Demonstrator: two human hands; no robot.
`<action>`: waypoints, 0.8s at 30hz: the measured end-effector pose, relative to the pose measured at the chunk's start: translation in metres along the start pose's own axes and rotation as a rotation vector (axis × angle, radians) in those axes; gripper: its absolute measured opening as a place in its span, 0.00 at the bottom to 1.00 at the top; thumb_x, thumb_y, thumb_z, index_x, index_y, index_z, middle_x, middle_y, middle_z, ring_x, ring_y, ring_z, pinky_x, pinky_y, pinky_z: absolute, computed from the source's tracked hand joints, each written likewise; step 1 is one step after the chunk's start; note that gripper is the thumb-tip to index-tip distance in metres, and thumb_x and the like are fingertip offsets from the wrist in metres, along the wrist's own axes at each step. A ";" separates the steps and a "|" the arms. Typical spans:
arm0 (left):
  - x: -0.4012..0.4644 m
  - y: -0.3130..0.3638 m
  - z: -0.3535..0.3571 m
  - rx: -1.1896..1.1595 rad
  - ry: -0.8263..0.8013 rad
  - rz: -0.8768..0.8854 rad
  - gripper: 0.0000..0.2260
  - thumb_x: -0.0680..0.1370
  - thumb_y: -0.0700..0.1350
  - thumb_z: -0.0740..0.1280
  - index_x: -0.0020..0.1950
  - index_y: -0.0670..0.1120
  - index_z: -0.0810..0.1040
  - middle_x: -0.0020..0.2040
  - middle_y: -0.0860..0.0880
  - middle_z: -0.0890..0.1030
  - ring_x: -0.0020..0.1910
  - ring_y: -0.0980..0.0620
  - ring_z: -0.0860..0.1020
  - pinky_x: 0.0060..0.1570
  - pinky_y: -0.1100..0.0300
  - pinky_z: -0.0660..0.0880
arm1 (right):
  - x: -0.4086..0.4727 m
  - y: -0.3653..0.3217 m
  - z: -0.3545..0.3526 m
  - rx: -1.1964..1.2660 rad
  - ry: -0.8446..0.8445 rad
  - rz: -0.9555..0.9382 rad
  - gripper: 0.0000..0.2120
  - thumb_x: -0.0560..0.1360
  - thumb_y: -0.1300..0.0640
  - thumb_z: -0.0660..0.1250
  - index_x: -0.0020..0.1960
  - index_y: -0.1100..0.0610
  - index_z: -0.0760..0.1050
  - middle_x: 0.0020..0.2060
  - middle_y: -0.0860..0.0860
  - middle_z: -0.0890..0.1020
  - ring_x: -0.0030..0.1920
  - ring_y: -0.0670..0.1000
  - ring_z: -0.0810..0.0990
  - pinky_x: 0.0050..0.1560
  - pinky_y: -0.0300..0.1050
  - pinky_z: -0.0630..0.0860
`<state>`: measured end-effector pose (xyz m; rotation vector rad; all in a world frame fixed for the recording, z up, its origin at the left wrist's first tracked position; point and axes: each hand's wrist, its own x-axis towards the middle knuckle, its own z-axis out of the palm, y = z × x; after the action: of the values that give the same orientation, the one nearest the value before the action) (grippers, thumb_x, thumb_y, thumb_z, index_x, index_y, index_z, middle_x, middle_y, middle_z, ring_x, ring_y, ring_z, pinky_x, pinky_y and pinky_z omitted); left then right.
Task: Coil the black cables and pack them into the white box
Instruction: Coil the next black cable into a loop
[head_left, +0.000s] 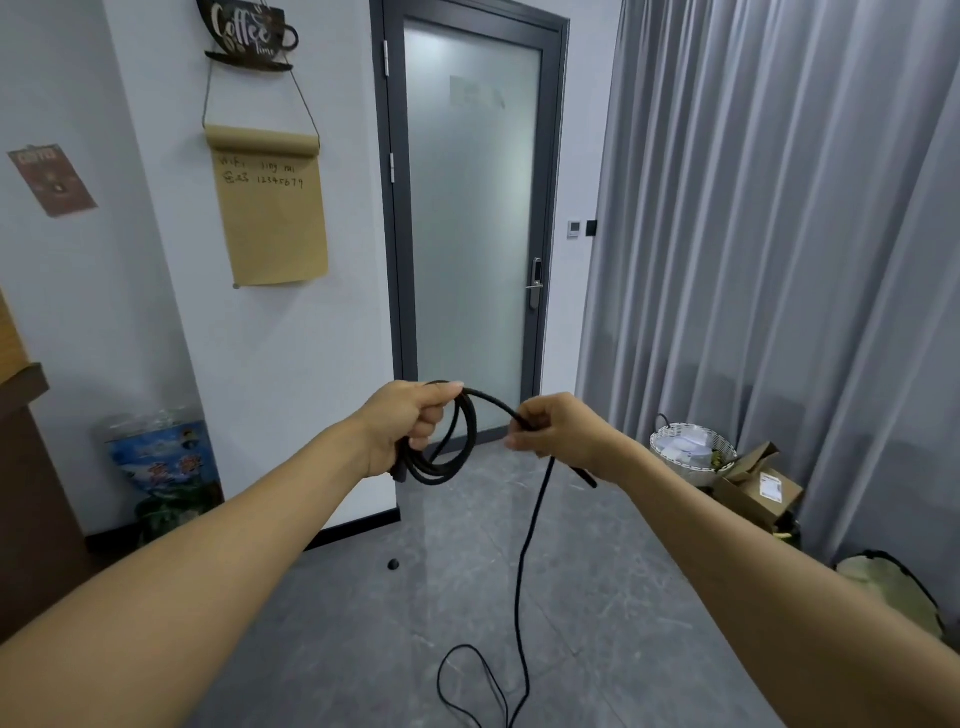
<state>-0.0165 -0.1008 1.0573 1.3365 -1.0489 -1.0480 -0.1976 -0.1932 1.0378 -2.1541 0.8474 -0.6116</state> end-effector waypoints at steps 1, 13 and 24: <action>0.001 0.000 -0.001 -0.022 0.052 0.013 0.15 0.78 0.44 0.66 0.32 0.49 0.67 0.22 0.56 0.59 0.20 0.59 0.55 0.19 0.68 0.55 | -0.001 0.004 0.001 -0.007 -0.044 0.008 0.03 0.72 0.59 0.71 0.42 0.59 0.78 0.33 0.49 0.79 0.35 0.47 0.76 0.43 0.43 0.77; 0.020 -0.022 -0.017 -0.002 0.464 -0.015 0.14 0.76 0.43 0.67 0.33 0.44 0.68 0.27 0.48 0.64 0.23 0.52 0.59 0.25 0.63 0.59 | -0.008 0.009 -0.003 -0.333 0.070 0.008 0.17 0.75 0.43 0.64 0.38 0.56 0.73 0.35 0.55 0.80 0.35 0.49 0.74 0.37 0.42 0.70; 0.025 -0.018 -0.053 -0.045 0.681 -0.038 0.08 0.75 0.43 0.67 0.41 0.42 0.70 0.30 0.48 0.67 0.24 0.51 0.63 0.29 0.62 0.61 | -0.015 0.014 -0.004 -0.588 -0.231 0.120 0.11 0.77 0.54 0.64 0.37 0.52 0.78 0.26 0.47 0.75 0.22 0.42 0.70 0.32 0.38 0.70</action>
<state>0.0416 -0.1131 1.0397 1.5233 -0.4860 -0.5605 -0.2155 -0.1909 1.0274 -2.5991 1.1150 -0.0393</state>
